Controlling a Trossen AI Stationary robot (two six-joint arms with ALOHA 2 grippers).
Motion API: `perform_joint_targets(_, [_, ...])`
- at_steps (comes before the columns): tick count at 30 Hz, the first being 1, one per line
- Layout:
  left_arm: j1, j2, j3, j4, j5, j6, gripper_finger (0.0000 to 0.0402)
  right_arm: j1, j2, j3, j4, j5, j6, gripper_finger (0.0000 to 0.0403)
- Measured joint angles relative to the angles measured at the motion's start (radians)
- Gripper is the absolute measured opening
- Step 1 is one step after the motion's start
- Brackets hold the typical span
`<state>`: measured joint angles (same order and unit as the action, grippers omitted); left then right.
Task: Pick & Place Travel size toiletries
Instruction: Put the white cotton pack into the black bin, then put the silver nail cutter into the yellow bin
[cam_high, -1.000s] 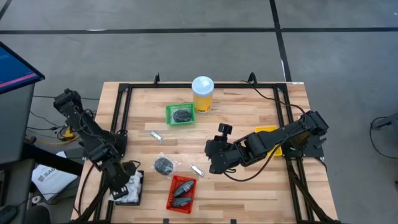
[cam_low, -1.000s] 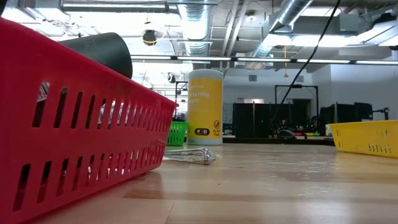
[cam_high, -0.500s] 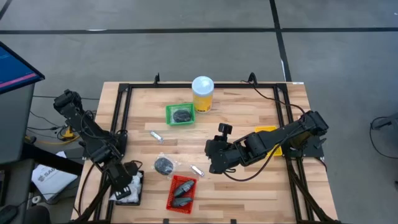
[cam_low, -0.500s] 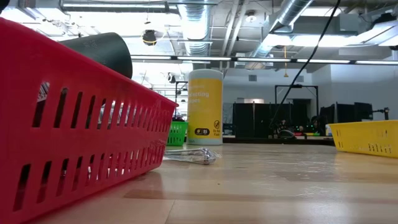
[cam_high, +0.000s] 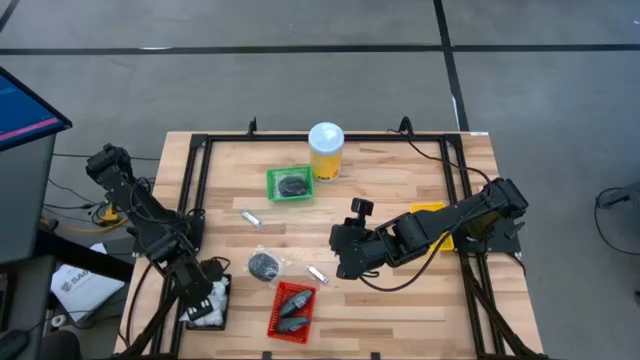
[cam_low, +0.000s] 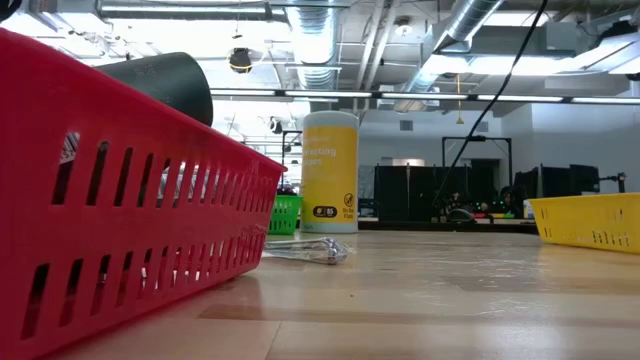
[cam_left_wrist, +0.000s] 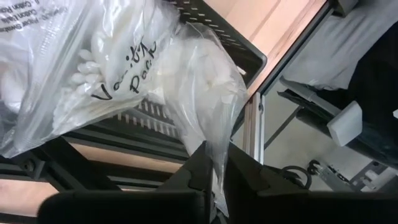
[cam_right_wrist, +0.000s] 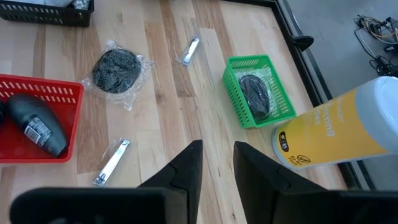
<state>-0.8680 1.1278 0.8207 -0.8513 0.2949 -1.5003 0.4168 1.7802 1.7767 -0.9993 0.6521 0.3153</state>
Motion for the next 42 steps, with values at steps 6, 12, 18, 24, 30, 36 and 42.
perform_joint_targets(6, [0.0, 0.0, 0.0, -0.004, -0.028, -0.001, 0.0055, 0.0, 0.0, 0.0, -0.003, 0.0, 0.0, 0.0082])
perform_joint_targets(12, [0.0, 0.0, 0.0, -0.007, -0.033, -0.001, 0.0099, 0.0, 0.0, 0.0, -0.003, 0.0, 0.0, 0.0082])
perform_joint_targets(18, [0.0, -0.009, 0.0, -0.043, -0.033, 0.0, 0.0121, 0.0, 0.0, 0.0, -0.003, 0.0, 0.0, 0.0082])
perform_joint_targets(24, [0.004, -0.05, 0.0, -0.069, -0.046, 0.0, 0.0122, 0.0, 0.0, 0.0, -0.003, 0.0, 0.0, 0.0082])
perform_joint_targets(30, [0.033, -0.081, 0.0, -0.07, -0.061, 0.001, 0.0122, 0.0, 0.0, 0.0, -0.003, 0.0, 0.0, 0.0082])
perform_joint_targets(36, [0.066, -0.138, 0.0, -0.077, -0.172, 0.03, 0.0122, 0.0, 0.0, 0.0, -0.003, 0.0, 0.0, 0.0082])
perform_joint_targets(42, [0.115, -0.175, 0.0, -0.084, -0.365, 0.218, 0.0122, 0.0, 0.0, 0.0, -0.003, 0.0, 0.0, 0.0082])
